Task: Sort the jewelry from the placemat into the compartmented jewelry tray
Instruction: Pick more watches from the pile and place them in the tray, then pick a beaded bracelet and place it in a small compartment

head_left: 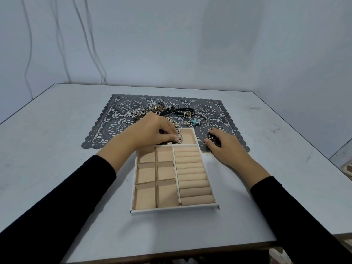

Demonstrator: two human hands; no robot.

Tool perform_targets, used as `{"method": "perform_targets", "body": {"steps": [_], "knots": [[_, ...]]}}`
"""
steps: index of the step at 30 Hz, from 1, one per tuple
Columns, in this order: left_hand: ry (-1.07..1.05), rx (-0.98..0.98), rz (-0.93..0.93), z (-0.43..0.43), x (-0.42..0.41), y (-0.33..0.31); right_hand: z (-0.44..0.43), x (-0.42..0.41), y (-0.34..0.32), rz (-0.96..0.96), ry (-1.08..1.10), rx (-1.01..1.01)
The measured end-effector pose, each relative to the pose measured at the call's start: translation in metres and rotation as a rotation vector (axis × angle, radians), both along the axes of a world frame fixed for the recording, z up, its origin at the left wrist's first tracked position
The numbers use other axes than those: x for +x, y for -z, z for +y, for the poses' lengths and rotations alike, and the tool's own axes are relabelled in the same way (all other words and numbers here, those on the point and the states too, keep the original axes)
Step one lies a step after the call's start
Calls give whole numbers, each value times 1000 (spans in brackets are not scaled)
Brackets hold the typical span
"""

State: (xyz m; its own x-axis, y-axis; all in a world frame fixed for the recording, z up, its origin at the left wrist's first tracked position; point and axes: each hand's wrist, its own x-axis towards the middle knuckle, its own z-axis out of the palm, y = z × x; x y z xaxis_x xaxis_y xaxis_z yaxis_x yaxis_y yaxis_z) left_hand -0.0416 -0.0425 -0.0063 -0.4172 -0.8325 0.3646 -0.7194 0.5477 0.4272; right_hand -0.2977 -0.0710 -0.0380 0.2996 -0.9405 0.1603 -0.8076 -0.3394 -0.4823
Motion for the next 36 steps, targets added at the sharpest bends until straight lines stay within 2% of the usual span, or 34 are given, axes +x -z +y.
{"method": "perform_targets", "body": {"steps": [15,22,30,36], "knots": [[38,-27,-35,-1,4,-1,1,0,-1,-13,3,-13],[-3,-64,13,-1,2,-2,1,-1,-6,-41,19,-6],[-211,-111,222,-10,24,-3,-17,2,-11,-190,64,-83],[-362,-22,243,-28,50,3,-47,17,-18,-282,54,-127]]}}
